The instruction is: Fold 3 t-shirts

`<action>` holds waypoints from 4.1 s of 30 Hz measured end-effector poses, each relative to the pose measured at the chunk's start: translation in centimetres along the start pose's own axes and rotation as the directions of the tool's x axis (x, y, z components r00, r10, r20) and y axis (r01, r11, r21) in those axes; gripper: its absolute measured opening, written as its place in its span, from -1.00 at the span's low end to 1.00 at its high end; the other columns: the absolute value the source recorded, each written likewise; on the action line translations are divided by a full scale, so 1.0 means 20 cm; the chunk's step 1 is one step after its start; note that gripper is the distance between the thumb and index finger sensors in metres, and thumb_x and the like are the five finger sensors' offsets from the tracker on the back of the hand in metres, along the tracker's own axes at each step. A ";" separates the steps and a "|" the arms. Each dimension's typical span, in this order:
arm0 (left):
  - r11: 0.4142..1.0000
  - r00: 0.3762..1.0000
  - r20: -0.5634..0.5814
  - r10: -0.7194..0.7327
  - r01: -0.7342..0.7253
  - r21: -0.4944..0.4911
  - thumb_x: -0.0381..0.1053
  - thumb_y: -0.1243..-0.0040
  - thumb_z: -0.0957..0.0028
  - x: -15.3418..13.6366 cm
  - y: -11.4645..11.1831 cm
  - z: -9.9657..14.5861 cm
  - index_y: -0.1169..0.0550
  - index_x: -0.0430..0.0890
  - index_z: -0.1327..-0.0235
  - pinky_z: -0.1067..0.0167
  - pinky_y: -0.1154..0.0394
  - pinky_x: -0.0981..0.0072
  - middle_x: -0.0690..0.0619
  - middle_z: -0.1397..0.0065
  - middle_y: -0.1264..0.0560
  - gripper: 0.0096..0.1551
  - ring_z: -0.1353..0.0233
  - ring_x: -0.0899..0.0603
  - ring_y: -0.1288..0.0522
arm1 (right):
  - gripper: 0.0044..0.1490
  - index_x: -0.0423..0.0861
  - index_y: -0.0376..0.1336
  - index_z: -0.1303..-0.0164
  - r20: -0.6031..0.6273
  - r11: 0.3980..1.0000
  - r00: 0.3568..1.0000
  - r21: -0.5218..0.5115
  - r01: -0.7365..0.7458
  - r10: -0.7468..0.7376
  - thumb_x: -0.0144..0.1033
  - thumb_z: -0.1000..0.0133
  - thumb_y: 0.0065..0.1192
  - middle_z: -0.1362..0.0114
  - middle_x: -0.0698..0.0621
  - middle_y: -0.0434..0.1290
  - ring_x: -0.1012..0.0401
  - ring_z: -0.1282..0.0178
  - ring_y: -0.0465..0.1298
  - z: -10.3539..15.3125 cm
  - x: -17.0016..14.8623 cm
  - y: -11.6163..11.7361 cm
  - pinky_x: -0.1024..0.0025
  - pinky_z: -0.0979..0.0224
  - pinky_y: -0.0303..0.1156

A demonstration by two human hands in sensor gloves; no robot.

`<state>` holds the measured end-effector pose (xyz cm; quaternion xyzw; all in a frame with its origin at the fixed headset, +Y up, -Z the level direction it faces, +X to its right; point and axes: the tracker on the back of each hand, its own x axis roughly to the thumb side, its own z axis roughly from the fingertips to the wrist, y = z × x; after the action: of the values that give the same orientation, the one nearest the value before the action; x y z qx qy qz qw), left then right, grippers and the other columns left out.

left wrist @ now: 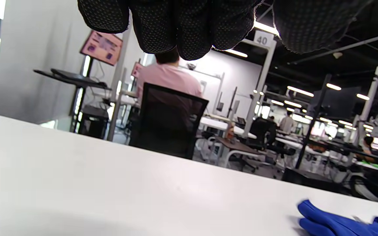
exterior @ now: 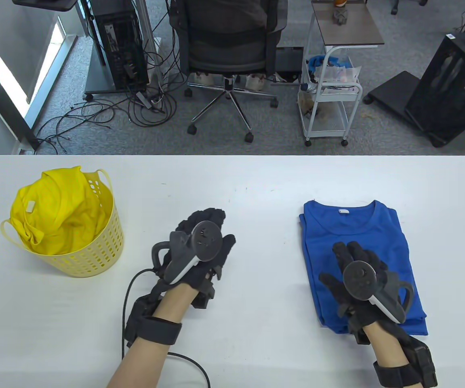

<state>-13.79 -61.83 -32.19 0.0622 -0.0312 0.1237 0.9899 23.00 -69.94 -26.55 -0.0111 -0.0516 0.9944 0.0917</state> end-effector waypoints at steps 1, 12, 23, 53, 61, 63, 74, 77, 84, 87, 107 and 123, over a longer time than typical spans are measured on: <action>1.000 1.000 -0.024 -0.004 0.004 0.014 0.37 -0.09 0.11 -0.07 0.05 0.00 -0.28 0.14 -0.46 -0.55 -0.25 -0.07 0.10 -0.58 -0.33 -0.17 -0.60 -0.12 -0.28 | 0.00 0.13 -0.04 -0.53 0.008 1.000 1.000 -0.008 -0.002 0.002 0.27 0.07 0.17 -0.67 -0.12 0.05 -0.28 -0.61 0.15 0.01 0.00 0.02 -0.41 -0.55 0.06; 0.992 0.939 -0.338 -0.061 0.095 0.087 0.29 -0.21 0.11 -0.77 0.41 -0.14 -0.30 0.16 -0.44 -0.55 -0.26 -0.06 0.11 -0.56 -0.35 -0.20 -0.60 -0.10 -0.28 | -0.02 0.11 -0.03 -0.53 0.028 0.999 0.999 0.032 0.043 -0.044 0.25 0.06 0.18 -0.67 -0.13 0.06 -0.28 -0.60 0.17 0.01 -0.01 0.05 -0.42 -0.54 0.05; 0.963 0.864 -0.479 -0.155 0.240 0.122 0.24 -0.28 0.13 -1.04 0.52 -0.36 -0.35 0.20 -0.38 -0.52 -0.31 -0.05 0.15 -0.51 -0.41 -0.26 -0.57 -0.07 -0.34 | -0.01 0.11 -0.04 -0.53 0.039 0.997 0.998 0.058 0.056 -0.059 0.25 0.06 0.18 -0.67 -0.14 0.05 -0.28 -0.60 0.17 0.00 0.02 0.07 -0.42 -0.54 0.05; 0.919 0.656 -0.658 -0.368 0.148 -0.366 0.36 -0.20 0.11 -1.34 0.29 -0.45 -0.18 0.05 -0.46 -0.62 0.00 -0.14 0.06 -0.67 0.10 -0.09 -0.68 -0.18 0.13 | -0.03 0.11 -0.04 -0.53 0.032 0.984 0.992 0.140 0.114 -0.119 0.21 0.05 0.19 -0.68 -0.13 0.02 -0.26 -0.60 0.17 -0.03 0.01 0.12 -0.44 -0.55 0.01; 0.911 0.638 -0.666 -0.386 0.150 -0.384 0.32 -0.15 0.03 -1.34 0.28 -0.46 -0.31 0.09 -0.36 -0.63 0.00 -0.14 0.08 -0.66 0.10 -0.29 -0.68 -0.16 0.12 | -0.04 0.11 -0.03 -0.53 0.027 0.981 0.987 0.123 0.151 -0.156 0.20 0.04 0.19 -0.68 -0.12 0.02 -0.25 -0.60 0.18 -0.03 -0.02 0.09 -0.44 -0.55 0.01; 0.914 0.639 -0.668 -0.382 0.154 -0.375 0.30 -0.16 0.01 -1.33 0.28 -0.46 -0.36 0.12 -0.30 -0.62 -0.01 -0.14 0.08 -0.66 0.08 -0.36 -0.68 -0.16 0.11 | -0.04 0.10 -0.03 -0.52 0.024 0.980 0.985 0.111 0.166 -0.169 0.20 0.04 0.19 -0.68 -0.13 0.03 -0.24 -0.60 0.19 -0.03 -0.02 0.08 -0.44 -0.55 0.02; 0.927 0.663 -0.655 -0.362 0.184 -0.327 0.24 -0.19 -0.01 -1.32 0.30 -0.46 -0.49 0.13 -0.12 -0.61 -0.10 -0.11 0.12 -0.63 -0.07 -0.55 -0.67 -0.14 -0.01 | -0.04 0.10 -0.03 -0.52 0.008 0.978 0.984 0.110 0.178 -0.180 0.20 0.04 0.19 -0.68 -0.13 0.02 -0.25 -0.60 0.18 -0.02 -0.05 0.07 -0.44 -0.55 0.02; 0.944 0.696 -0.639 -0.327 0.203 -0.262 0.23 -0.17 -0.01 -1.29 0.33 -0.45 -0.47 0.15 -0.13 -0.58 -0.19 -0.09 0.13 -0.60 -0.18 -0.56 -0.64 -0.13 -0.12 | -0.05 0.10 -0.03 -0.52 0.006 0.977 0.983 0.112 0.179 -0.181 0.19 0.04 0.19 -0.68 -0.13 0.02 -0.25 -0.60 0.18 -0.03 -0.05 0.07 -0.44 -0.55 0.02; 0.956 0.739 -0.609 -0.290 0.256 -0.145 0.22 -0.16 0.01 -1.24 0.37 -0.42 -0.48 0.19 -0.11 -0.48 -0.33 -0.06 0.15 -0.47 -0.36 -0.57 -0.54 -0.09 -0.31 | -0.05 0.10 -0.03 -0.52 0.012 0.978 0.984 0.112 0.176 -0.178 0.19 0.04 0.19 -0.68 -0.14 0.01 -0.25 -0.59 0.18 -0.02 -0.05 0.07 -0.43 -0.54 0.03; 0.958 0.759 -0.592 -0.270 0.271 -0.090 0.20 -0.15 0.02 -1.22 0.39 -0.41 -0.48 0.18 -0.11 -0.44 -0.37 -0.05 0.15 -0.42 -0.40 -0.57 -0.50 -0.08 -0.36 | -0.05 0.09 -0.03 -0.52 0.014 0.978 0.984 0.113 0.176 -0.178 0.19 0.03 0.19 -0.67 -0.14 0.01 -0.25 -0.59 0.18 -0.02 -0.05 0.07 -0.43 -0.54 0.03; 0.968 0.905 -0.426 0.017 0.092 0.233 0.18 0.01 0.10 -1.09 0.55 -0.32 -0.37 0.07 0.04 -0.15 -0.54 0.11 0.13 0.02 -0.48 -0.59 0.01 0.06 -0.52 | -0.06 0.08 -0.01 -0.52 0.032 0.976 0.980 0.108 0.190 -0.194 0.18 0.03 0.18 -0.67 -0.18 0.00 -0.26 -0.58 0.19 -0.01 -0.06 0.07 -0.40 -0.53 0.07; 0.926 0.956 -0.293 -0.019 0.127 0.356 0.19 -0.02 0.09 -0.60 0.96 -0.21 -0.39 0.07 0.04 -0.18 -0.53 0.10 0.13 0.02 -0.49 -0.59 -0.01 0.04 -0.52 | -0.06 0.07 -0.01 -0.52 0.059 0.973 0.974 0.089 0.213 -0.218 0.18 0.03 0.18 -0.67 -0.18 0.00 -0.25 -0.58 0.19 0.01 -0.08 0.04 -0.40 -0.53 0.08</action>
<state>-29.98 -45.67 -34.96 0.2307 0.1374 0.0975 0.9583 24.37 -70.95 -26.33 0.0325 -0.0147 0.9796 0.1975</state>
